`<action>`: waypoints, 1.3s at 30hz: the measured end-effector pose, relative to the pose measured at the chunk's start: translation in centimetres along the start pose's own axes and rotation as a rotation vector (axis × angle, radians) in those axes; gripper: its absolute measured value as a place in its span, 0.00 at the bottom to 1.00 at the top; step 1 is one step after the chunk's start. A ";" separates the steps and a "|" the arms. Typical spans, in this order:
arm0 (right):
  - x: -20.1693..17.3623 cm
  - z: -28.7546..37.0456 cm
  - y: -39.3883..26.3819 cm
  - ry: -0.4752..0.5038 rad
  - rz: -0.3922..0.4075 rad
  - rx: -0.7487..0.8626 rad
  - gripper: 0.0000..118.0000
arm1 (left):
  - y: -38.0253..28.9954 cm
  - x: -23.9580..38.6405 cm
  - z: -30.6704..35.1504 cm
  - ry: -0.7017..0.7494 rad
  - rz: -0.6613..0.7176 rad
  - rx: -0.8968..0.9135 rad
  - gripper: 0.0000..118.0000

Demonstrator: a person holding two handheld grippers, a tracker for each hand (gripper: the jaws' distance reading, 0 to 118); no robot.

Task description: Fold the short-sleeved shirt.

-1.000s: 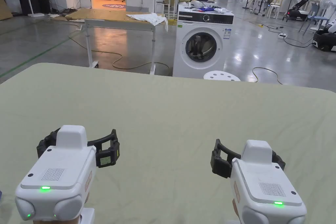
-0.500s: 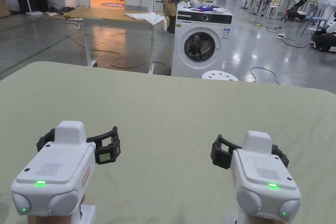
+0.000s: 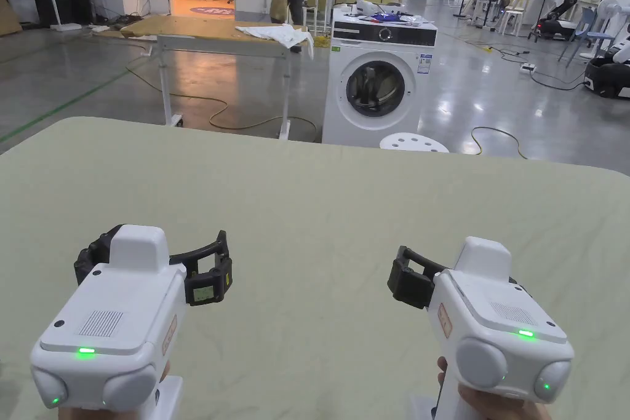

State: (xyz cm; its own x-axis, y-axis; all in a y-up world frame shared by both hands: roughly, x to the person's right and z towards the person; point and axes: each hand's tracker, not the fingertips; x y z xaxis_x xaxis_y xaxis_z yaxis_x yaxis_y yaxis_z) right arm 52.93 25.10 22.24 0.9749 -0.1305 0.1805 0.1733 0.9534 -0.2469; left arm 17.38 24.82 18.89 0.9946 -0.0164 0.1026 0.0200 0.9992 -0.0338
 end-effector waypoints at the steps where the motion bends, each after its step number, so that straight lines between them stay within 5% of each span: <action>1: 0.1 -0.1 0.1 -0.002 -0.017 -0.015 0.91 | 0.0 0.0 0.0 -0.001 -0.006 0.000 0.95; 8: 0.7 -0.5 0.5 -0.019 -0.088 -0.060 0.91 | 0.0 -0.1 -0.1 0.008 0.008 -0.022 0.95; 33: -0.1 -1.3 -0.3 -0.083 0.024 -0.054 0.91 | -0.4 -0.8 -0.7 0.022 -0.028 -0.078 0.95; 39: 0.3 -1.9 0.2 -0.059 -0.013 -0.099 0.91 | -0.6 -0.7 -1.0 0.016 -0.031 -0.088 0.95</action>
